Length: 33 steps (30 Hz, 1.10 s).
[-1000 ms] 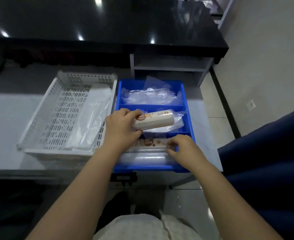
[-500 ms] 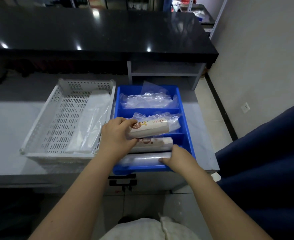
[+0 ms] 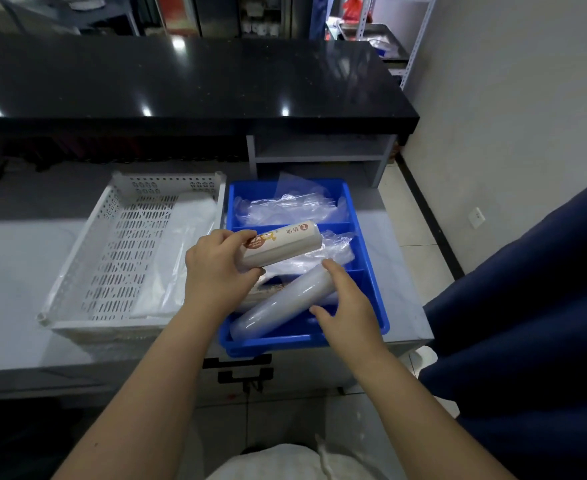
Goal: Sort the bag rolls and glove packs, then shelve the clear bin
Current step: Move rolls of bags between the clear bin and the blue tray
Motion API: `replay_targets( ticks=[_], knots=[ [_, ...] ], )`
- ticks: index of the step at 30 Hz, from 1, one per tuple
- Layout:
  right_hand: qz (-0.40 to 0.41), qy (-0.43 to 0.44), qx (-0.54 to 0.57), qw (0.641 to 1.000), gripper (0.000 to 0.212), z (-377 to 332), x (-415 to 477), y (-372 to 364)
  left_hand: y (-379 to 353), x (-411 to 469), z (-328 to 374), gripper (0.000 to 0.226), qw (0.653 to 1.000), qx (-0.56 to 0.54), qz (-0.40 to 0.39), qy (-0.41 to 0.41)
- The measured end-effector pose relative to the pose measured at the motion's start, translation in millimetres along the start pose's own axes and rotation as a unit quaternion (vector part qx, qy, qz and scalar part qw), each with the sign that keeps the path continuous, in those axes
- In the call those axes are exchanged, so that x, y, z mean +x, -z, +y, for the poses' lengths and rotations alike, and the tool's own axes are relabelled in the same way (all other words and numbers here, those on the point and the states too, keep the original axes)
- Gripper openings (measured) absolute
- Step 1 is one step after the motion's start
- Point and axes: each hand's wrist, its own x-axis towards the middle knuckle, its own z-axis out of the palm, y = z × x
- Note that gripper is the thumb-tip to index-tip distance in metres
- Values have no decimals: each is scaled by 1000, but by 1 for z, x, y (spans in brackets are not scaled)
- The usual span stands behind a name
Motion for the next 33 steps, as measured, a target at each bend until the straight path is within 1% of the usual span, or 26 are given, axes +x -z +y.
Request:
replay_targets(
  ticks=[2,4,7,9,10,12,14,15,18,19,20,21,22,23,24,25,28,29,31,33],
  knots=[
    [-7,51,16,999,73,-10,1,-2,7,3,-2,58,1000,2,7,4],
    [-9,110,-6,994,71,-19,5,-3,16,6,-5,57,1000,4,16,5],
    [-8,180,-90,980,67,-29,12,-4,30,11,-12,56,999,5,28,19],
    [-37,208,-183,960,69,-34,16,-3,37,13,-17,54,999,8,36,25],
    [-54,226,-251,940,73,-37,18,-1,40,14,-18,53,999,9,39,27],
    [-83,263,-390,879,84,-42,23,1,44,13,-20,52,999,14,39,28],
    [-93,286,-479,825,91,-47,27,1,45,11,-20,51,999,16,37,25],
    [-93,291,-511,804,91,-50,29,1,45,10,-20,51,999,13,36,23],
    [-104,300,-578,752,82,-56,34,-3,44,7,-21,53,999,7,28,23],
    [-115,311,-600,728,78,-57,35,-5,43,6,-21,53,999,8,28,22],
    [-114,327,-627,698,70,-58,34,-7,42,5,-22,53,999,9,28,24],
    [-95,343,-650,671,61,-59,32,-10,41,4,-23,53,999,10,27,27],
    [-78,356,-662,655,53,-60,31,-13,40,2,-24,53,999,11,24,31],
    [-83,364,-664,648,50,-61,30,-17,39,0,-25,53,999,12,21,36],
    [-106,364,-661,648,53,-58,30,-22,38,-2,-27,53,999,12,19,40],
    [-133,355,-661,648,59,-55,32,-26,38,-4,-28,52,999,10,17,44],
    [-158,355,-652,652,72,-56,41,-27,35,-9,-31,52,998,11,5,55],
    [-165,358,-636,664,73,-54,44,-25,35,-10,-32,51,998,14,2,56],
    [-170,351,-599,700,69,-49,46,-18,33,-12,-33,52,998,15,-3,58],
    [-143,335,-567,739,64,-40,45,-5,30,-14,-34,53,998,15,-11,60]
  ],
)
